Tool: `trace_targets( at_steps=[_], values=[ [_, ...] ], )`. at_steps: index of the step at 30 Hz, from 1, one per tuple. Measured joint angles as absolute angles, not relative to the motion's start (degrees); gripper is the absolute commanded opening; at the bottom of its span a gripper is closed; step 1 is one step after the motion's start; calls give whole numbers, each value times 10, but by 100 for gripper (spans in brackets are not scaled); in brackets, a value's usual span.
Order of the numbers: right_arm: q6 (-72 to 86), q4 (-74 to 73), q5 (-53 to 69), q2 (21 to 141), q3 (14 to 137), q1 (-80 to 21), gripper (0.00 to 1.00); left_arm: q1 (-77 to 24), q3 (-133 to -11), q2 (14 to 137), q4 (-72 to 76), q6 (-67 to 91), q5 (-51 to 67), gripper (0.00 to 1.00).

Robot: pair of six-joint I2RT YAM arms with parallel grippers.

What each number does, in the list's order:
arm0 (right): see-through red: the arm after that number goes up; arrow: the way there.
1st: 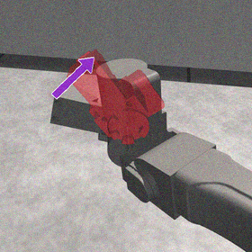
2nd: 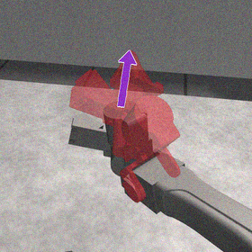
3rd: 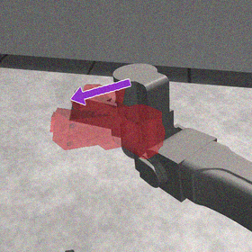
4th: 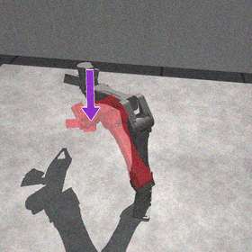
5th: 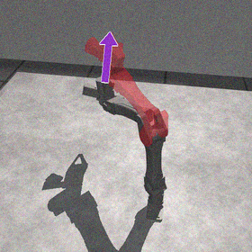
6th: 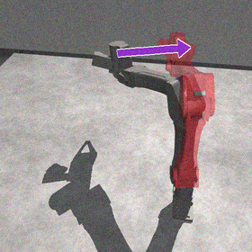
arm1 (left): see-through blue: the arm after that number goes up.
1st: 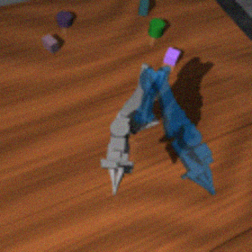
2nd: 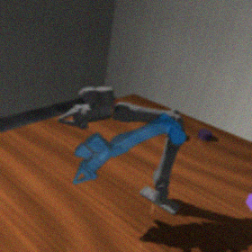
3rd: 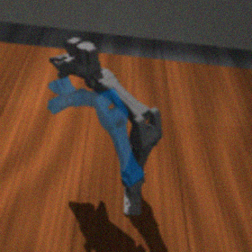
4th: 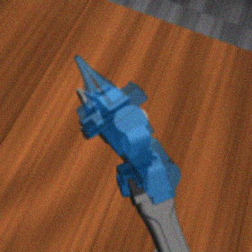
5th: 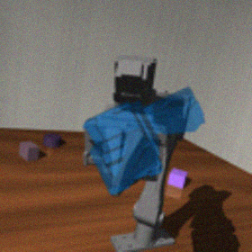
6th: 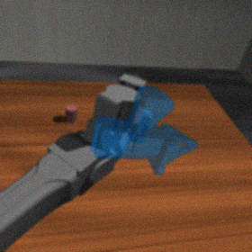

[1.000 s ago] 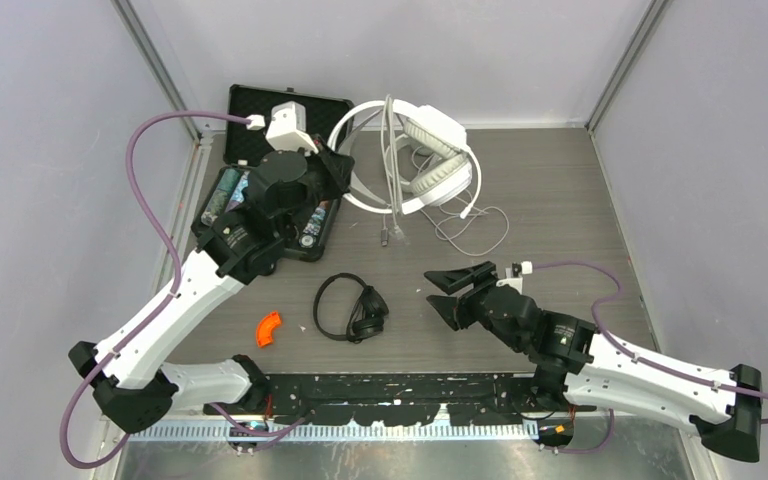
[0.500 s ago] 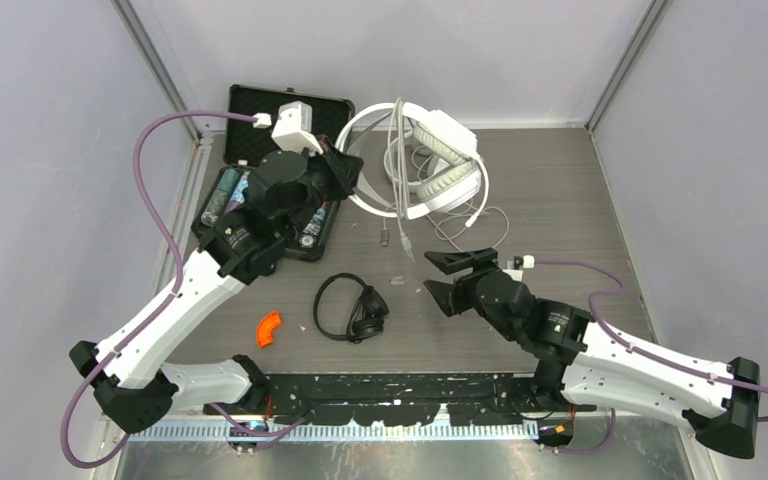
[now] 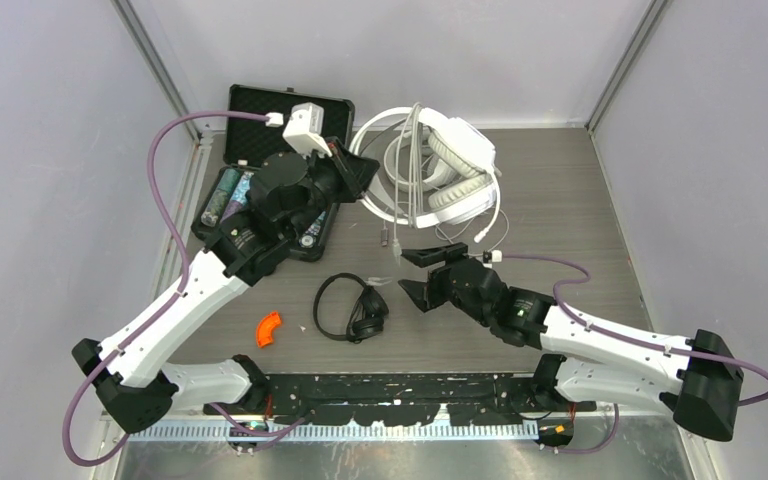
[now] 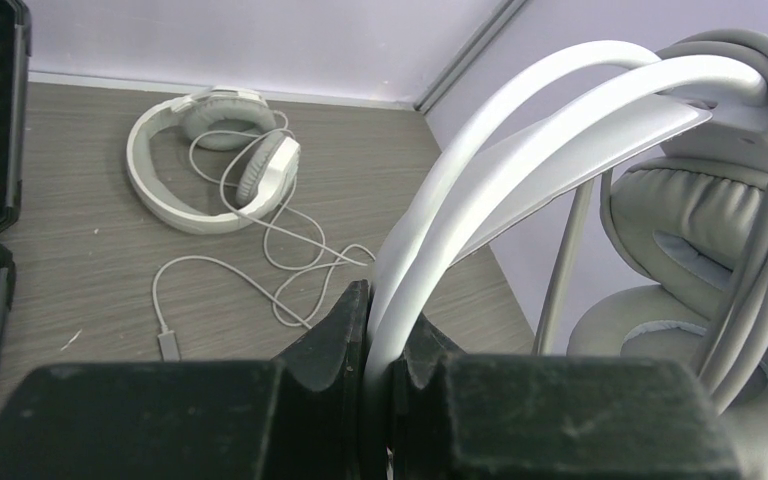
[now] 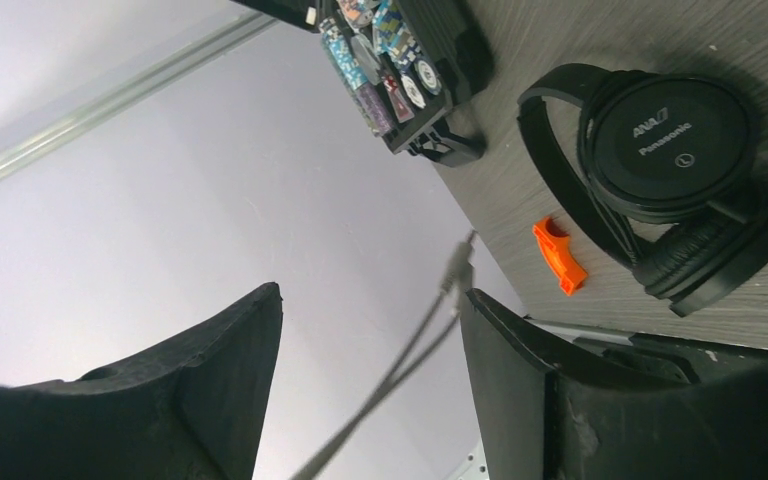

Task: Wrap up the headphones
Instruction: Wrap the headphones cable around the headphones.

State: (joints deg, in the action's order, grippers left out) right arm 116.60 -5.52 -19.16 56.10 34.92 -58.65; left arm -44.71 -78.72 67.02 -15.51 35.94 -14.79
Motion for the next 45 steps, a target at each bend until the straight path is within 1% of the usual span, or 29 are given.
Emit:
trace_targets(
  at_steps=[9,19,21,25,26,30,31,32,39,45],
  values=[
    [1173,-34,-160,569,352,-579,70,-447,-785,670,-139,357,-132,0],
    [1179,4,-105,637,354,-579,69,-447,-785,674,-110,323,-115,0],
    [1181,15,-99,648,355,-579,63,-447,-785,676,-106,320,-111,0],
    [1183,36,-93,658,355,-579,48,-447,-785,679,-98,312,-106,0],
    [1184,42,-93,659,355,-579,42,-447,-785,679,-97,311,-105,0],
    [1184,69,-102,659,353,-579,9,-447,-785,679,-96,310,-105,0],
    [1184,78,-105,659,350,-579,3,-447,-785,679,-96,310,-105,0],
    [1184,85,-109,659,347,-579,1,-447,-785,679,-96,310,-105,0],
    [1184,109,-137,646,312,-579,0,-447,-785,679,-102,290,-129,0],
    [1184,116,-154,634,297,-577,0,-447,-792,680,-114,266,-197,0]
  ],
)
